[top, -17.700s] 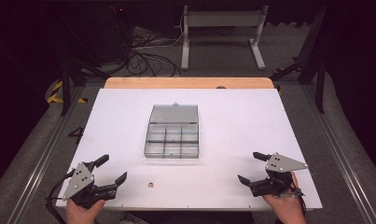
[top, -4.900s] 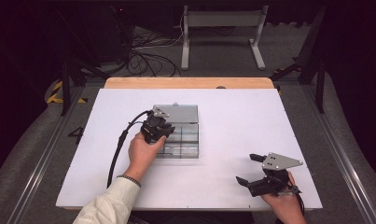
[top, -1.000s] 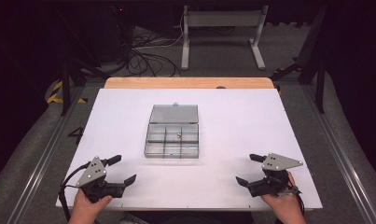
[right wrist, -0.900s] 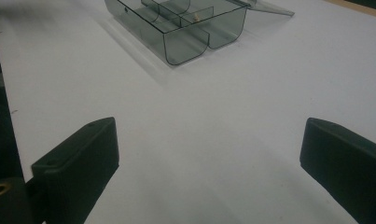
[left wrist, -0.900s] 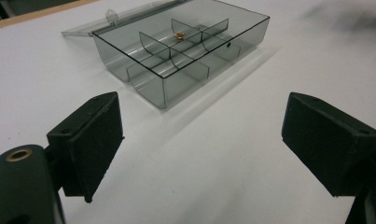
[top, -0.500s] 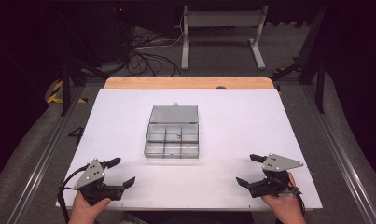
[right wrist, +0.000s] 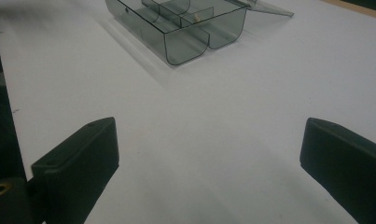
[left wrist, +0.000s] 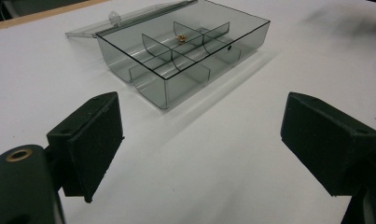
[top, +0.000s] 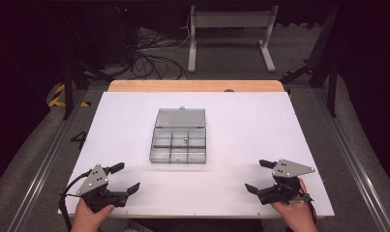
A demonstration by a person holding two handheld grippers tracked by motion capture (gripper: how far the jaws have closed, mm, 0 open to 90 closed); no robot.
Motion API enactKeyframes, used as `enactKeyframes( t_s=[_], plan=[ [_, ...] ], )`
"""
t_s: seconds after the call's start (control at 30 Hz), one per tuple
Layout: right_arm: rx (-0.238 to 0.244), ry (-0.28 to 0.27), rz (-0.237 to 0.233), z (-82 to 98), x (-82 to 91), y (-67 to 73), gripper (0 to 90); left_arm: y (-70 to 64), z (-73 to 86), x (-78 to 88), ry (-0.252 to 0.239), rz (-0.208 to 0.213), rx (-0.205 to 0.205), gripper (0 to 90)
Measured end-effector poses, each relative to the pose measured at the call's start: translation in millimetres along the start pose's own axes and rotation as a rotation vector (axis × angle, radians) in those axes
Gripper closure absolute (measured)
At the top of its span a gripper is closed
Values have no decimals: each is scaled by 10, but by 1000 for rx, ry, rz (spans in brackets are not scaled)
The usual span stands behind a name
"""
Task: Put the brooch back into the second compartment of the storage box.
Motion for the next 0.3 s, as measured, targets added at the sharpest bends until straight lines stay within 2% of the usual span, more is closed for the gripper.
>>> enactKeyframes(
  t_s=[0.3],
  plan=[
    [0,5,-3,4,-8,2,50,1,-3,1,1,-5,0,130]
  ],
)
Point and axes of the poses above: each handheld gripper's, and its own axes: x roughly backward along the jaws, z roughly out of its underside, y roughly to its left, the point moved 4 cm from there along -x, roughly forward along the jaws, and after that the axes turned 8 degrees about -y, right-handed, at the moved point
